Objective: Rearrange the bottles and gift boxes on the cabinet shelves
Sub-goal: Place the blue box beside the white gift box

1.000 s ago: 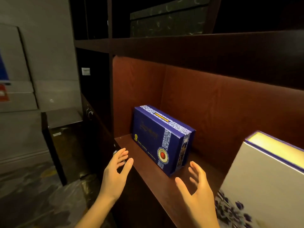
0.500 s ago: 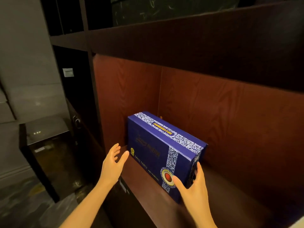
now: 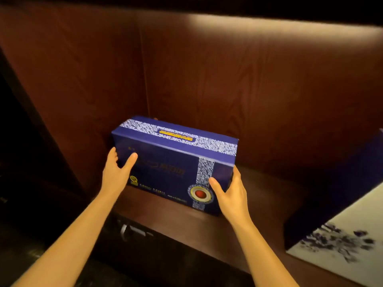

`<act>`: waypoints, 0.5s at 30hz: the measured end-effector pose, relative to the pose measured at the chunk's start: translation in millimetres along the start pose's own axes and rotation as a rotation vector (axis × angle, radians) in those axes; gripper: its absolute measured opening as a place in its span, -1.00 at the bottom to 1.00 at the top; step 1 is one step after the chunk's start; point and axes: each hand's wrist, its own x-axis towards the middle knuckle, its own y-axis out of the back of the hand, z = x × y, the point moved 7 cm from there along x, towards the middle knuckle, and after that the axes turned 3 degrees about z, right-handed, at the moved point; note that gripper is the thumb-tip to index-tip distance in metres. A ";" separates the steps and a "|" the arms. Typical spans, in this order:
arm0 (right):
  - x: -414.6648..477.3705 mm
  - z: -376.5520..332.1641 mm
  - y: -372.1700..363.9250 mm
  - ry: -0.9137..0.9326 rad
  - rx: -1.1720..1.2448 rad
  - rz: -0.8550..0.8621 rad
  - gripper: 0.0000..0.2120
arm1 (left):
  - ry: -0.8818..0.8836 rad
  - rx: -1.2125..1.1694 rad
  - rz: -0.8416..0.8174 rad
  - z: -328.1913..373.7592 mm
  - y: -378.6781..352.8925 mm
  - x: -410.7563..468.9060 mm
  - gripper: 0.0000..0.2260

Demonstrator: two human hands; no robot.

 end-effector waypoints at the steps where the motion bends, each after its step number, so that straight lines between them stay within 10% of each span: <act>1: -1.4 0.3 -0.7 -0.007 -0.008 0.012 -0.30 | -0.004 -0.003 -0.010 -2.6 0.3 3.4 -0.21; 15: -2.3 12.6 -2.8 -0.053 -0.138 0.085 -0.43 | -0.060 -0.079 -0.045 -3.4 6.7 18.4 -0.52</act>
